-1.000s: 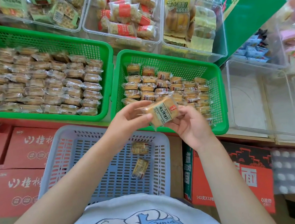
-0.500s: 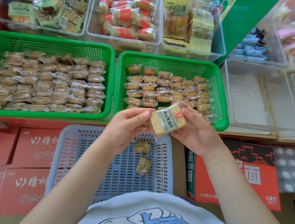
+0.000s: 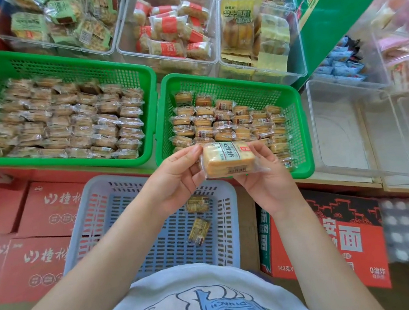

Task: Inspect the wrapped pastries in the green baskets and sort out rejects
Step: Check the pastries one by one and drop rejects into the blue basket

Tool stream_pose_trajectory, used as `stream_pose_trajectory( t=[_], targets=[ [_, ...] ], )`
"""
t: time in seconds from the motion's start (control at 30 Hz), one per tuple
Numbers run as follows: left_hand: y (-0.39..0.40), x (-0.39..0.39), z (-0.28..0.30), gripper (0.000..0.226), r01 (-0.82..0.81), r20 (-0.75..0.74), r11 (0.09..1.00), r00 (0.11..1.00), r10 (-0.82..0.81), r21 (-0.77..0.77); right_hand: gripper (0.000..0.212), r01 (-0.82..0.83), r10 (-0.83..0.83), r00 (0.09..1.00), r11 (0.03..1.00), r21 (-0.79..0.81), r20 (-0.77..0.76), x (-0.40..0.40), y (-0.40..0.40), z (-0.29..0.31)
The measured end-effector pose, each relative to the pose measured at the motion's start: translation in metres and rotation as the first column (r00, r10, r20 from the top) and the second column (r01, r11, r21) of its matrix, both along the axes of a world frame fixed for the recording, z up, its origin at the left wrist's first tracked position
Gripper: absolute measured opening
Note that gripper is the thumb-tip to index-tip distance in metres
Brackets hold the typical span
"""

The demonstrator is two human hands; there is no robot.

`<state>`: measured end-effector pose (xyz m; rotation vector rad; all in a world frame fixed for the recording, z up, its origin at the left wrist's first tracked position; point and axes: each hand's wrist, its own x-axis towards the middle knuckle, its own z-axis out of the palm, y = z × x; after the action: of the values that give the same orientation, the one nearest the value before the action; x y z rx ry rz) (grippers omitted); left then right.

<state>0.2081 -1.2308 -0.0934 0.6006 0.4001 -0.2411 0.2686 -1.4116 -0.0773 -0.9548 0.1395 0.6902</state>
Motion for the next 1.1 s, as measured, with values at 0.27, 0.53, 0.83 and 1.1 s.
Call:
stream_pose_trajectory(
  t=[0.27,0.53,0.83,1.1],
  targets=[
    [-0.003,-0.004,-0.002,0.033,0.085,-0.075,0.99,0.994,-0.077,0.11,0.019,0.169,-0.137,0.98,0.956,-0.241,0.145,0.005,-0.006,0.001],
    [-0.015,-0.011,-0.006,0.014,0.082,-0.11,0.94,0.993,-0.048,0.332,0.013,0.266,-0.246,0.963,0.929,-0.256,0.108,0.006,0.005,-0.002],
    [-0.014,-0.007,-0.022,0.009,0.148,-0.165,0.671,0.985,-0.039,0.726,0.02,0.159,-0.024,0.979,0.708,-0.688,0.202,0.0,0.013,-0.02],
    [-0.018,-0.001,-0.039,0.012,0.167,-0.123,0.455,0.985,-0.125,0.875,0.012,0.393,0.148,0.844,0.484,-0.782,0.515,-0.001,0.017,-0.034]
  ],
)
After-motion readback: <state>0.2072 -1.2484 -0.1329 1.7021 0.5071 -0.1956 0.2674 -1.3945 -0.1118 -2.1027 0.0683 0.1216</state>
